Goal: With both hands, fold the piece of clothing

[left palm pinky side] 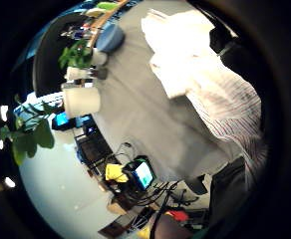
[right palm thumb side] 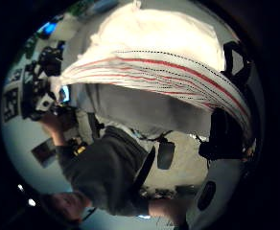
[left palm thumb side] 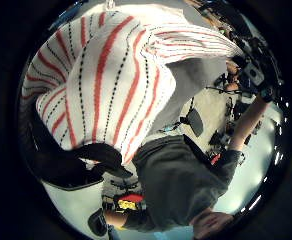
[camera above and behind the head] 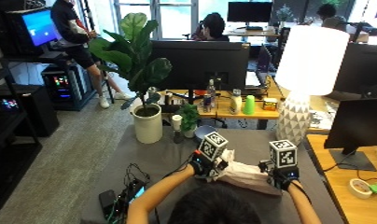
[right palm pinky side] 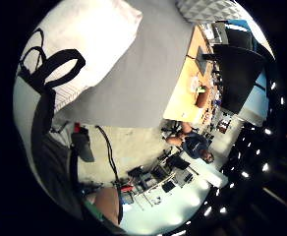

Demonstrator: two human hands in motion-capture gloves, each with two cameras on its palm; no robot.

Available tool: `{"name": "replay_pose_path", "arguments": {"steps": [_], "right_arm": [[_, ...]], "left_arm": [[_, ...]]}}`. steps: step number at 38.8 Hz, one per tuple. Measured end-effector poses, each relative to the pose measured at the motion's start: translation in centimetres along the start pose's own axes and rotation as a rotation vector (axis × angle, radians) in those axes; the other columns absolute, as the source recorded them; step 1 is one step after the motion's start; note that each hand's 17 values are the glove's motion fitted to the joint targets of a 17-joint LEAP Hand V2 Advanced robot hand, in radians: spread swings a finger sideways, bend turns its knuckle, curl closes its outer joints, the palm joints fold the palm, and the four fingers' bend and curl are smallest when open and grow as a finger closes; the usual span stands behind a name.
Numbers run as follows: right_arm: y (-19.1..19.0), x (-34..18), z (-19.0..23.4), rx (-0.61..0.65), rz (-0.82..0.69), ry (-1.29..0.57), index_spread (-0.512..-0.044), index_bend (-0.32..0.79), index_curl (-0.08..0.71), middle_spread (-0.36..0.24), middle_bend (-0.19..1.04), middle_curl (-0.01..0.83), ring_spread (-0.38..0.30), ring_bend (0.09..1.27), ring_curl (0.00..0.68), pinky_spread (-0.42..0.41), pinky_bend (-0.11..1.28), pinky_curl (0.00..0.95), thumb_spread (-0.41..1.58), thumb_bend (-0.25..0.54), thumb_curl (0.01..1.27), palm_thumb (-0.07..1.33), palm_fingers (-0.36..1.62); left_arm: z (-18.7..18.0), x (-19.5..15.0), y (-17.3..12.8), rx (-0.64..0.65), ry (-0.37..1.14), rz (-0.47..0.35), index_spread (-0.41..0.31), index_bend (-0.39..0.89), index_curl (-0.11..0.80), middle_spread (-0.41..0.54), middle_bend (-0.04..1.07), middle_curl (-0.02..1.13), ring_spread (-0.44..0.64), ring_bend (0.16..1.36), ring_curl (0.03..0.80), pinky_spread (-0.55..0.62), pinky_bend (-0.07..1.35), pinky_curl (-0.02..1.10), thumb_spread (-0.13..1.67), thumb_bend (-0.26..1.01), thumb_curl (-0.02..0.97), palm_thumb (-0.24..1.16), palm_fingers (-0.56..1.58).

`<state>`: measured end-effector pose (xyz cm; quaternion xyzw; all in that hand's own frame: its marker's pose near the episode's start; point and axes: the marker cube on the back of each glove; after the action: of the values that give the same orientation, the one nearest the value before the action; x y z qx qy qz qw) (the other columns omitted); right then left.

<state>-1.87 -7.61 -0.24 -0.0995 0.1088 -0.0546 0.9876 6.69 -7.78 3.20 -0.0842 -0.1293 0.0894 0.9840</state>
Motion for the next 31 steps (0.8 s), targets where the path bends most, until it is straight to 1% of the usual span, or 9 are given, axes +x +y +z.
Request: {"name": "replay_pose_path", "arguments": {"steps": [5, 10, 15, 18, 19, 20, 23, 28, 31], "right_arm": [[-4.2, 2.6, -4.2, 0.061, 0.116, 0.008, -0.232, 0.16, 0.359, -0.160, 0.41, 0.471, -0.195, 0.67, 0.453, -0.269, 0.60, 0.432, 0.88, 0.076, 0.41, 1.01, 1.25], [-9.3, 4.4, -4.9, 0.113, 0.221, 0.028, -0.232, 0.17, 0.373, -0.162, 0.41, 0.481, -0.198, 0.67, 0.457, -0.264, 0.58, 0.435, 0.84, 0.045, 0.45, 1.02, 1.24], [-13.4, 4.9, -2.8, 0.175, 0.358, 0.047, -0.229, 0.16, 0.386, -0.156, 0.40, 0.486, -0.200, 0.66, 0.461, -0.266, 0.57, 0.439, 0.82, 0.024, 0.48, 1.03, 1.23], [-12.3, 3.6, -2.5, 0.253, 0.397, 0.030, -0.229, 0.16, 0.389, -0.156, 0.40, 0.490, -0.200, 0.66, 0.464, -0.267, 0.57, 0.440, 0.82, 0.011, 0.50, 1.04, 1.23], [-12.0, 3.4, -2.5, 0.300, 0.402, 0.028, -0.230, 0.16, 0.390, -0.156, 0.40, 0.491, -0.200, 0.66, 0.464, -0.267, 0.57, 0.441, 0.82, 0.009, 0.50, 1.04, 1.23], [-12.0, 3.3, -2.4, 0.344, 0.404, 0.025, -0.226, 0.15, 0.390, -0.152, 0.40, 0.492, -0.199, 0.65, 0.461, -0.266, 0.56, 0.438, 0.83, 0.011, 0.51, 1.05, 1.20], [-11.8, 3.6, -1.9, 0.402, 0.417, 0.014, -0.234, 0.10, 0.372, -0.145, 0.37, 0.485, -0.200, 0.64, 0.461, -0.262, 0.57, 0.441, 0.90, 0.025, 0.52, 1.08, 1.13], [-13.4, 6.2, -1.2, 0.431, 0.450, 0.032, -0.240, 0.08, 0.342, -0.139, 0.34, 0.479, -0.196, 0.63, 0.458, -0.257, 0.58, 0.440, 0.98, 0.021, 0.51, 1.09, 1.12], [-13.8, 7.4, -0.4, 0.374, 0.469, 0.018, -0.241, 0.08, 0.328, -0.136, 0.33, 0.476, -0.195, 0.62, 0.454, -0.250, 0.57, 0.438, 1.01, 0.013, 0.51, 1.08, 1.11]], "left_arm": [[-4.8, -3.1, -5.2, 0.077, -0.099, -0.151, -0.250, 0.82, 0.600, -0.165, 0.26, 0.36, 0.01, 0.24, 0.258, -0.01, 0.17, 0.31, 1.44, 0.21, 0.391, 0.48, 0.75], [-8.0, -3.9, -7.7, 0.184, -0.173, -0.296, -0.256, 0.81, 0.615, -0.171, 0.20, 0.37, 0.00, 0.23, 0.273, -0.02, 0.19, 0.32, 1.44, 0.20, 0.419, 0.48, 0.73], [-5.4, -4.7, -13.1, 0.252, -0.179, -0.443, -0.257, 0.76, 0.614, -0.174, 0.16, 0.37, -0.02, 0.25, 0.286, -0.03, 0.19, 0.33, 1.45, 0.18, 0.428, 0.45, 0.72], [-3.4, -5.1, -14.8, 0.307, -0.190, -0.498, -0.256, 0.73, 0.609, -0.163, 0.11, 0.35, -0.03, 0.27, 0.300, -0.03, 0.21, 0.34, 1.46, 0.17, 0.423, 0.42, 0.69], [-2.8, -5.1, -15.0, 0.323, -0.192, -0.509, -0.256, 0.72, 0.604, -0.156, 0.10, 0.34, -0.03, 0.28, 0.306, -0.03, 0.22, 0.34, 1.46, 0.16, 0.421, 0.42, 0.68], [-2.4, -5.0, -15.1, 0.336, -0.185, -0.512, -0.231, 0.54, 0.545, -0.120, 0.05, 0.32, -0.04, 0.35, 0.328, -0.03, 0.29, 0.36, 1.47, 0.16, 0.408, 0.40, 0.58], [-1.8, -3.8, -14.7, 0.372, -0.113, -0.463, -0.193, 0.38, 0.506, -0.061, 0.04, 0.30, -0.03, 0.44, 0.358, -0.02, 0.36, 0.39, 1.49, 0.13, 0.373, 0.34, 0.47], [-2.9, -3.9, -12.7, 0.398, -0.128, -0.446, -0.158, 0.32, 0.479, -0.004, 0.06, 0.26, -0.02, 0.49, 0.367, 0.00, 0.38, 0.39, 1.52, 0.10, 0.321, 0.27, 0.43], [-2.9, -3.5, -11.4, 0.366, -0.078, -0.424, -0.152, 0.31, 0.474, 0.005, 0.08, 0.24, -0.02, 0.50, 0.368, 0.00, 0.39, 0.39, 1.53, 0.09, 0.297, 0.24, 0.45]]}}
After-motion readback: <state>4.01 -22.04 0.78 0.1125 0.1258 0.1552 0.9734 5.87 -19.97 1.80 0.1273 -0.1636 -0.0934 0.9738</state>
